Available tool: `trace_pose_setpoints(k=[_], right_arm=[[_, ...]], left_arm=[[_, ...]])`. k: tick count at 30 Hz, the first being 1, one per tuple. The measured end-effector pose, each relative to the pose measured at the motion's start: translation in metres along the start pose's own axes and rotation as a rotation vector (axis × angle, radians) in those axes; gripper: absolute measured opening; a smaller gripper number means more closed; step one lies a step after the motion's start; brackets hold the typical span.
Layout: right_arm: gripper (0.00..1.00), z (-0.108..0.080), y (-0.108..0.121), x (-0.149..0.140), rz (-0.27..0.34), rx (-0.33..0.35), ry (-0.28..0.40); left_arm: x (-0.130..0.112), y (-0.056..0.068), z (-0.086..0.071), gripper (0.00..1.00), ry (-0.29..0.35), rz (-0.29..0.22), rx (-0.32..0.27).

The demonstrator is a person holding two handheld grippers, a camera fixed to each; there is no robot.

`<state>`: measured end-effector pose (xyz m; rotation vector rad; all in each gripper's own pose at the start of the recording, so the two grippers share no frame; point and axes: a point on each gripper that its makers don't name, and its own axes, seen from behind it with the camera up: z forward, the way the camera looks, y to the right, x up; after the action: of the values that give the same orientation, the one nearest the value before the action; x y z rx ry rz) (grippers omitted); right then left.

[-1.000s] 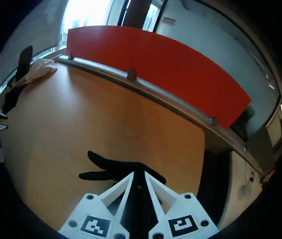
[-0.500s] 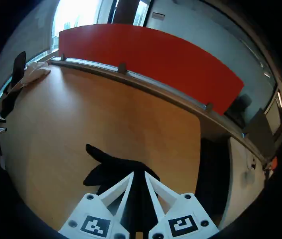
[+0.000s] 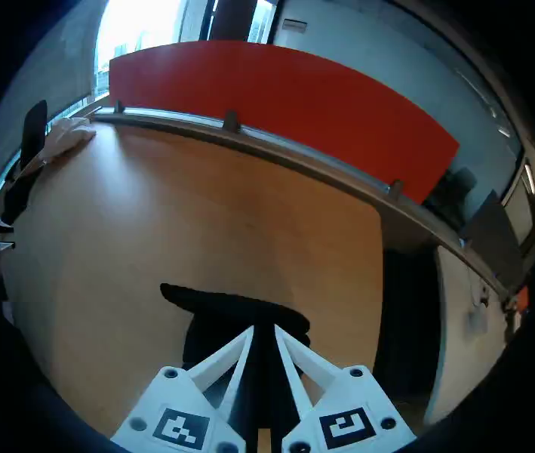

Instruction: Fold towel

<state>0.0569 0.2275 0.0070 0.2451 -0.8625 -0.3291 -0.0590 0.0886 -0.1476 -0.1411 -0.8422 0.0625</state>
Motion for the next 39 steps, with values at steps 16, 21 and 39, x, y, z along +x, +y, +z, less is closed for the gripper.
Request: trace_pose_setpoints(k=[16, 21, 39], right_arm=[[0.04, -0.009, -0.017, -0.016, -0.001, -0.006, -0.017], [0.04, -0.012, -0.018, -0.027, -0.006, -0.017, -0.031], [0.04, -0.013, 0.001, -0.082, 0.013, -0.068, -0.124]], left_arm=[[-0.003, -0.006, -0.004, 0.95, 0.008, 0.000, -0.002], [-0.004, -0.008, -0.006, 0.95, 0.011, 0.002, -0.005], [-0.008, -0.014, -0.011, 0.95, 0.009, 0.025, 0.003]])
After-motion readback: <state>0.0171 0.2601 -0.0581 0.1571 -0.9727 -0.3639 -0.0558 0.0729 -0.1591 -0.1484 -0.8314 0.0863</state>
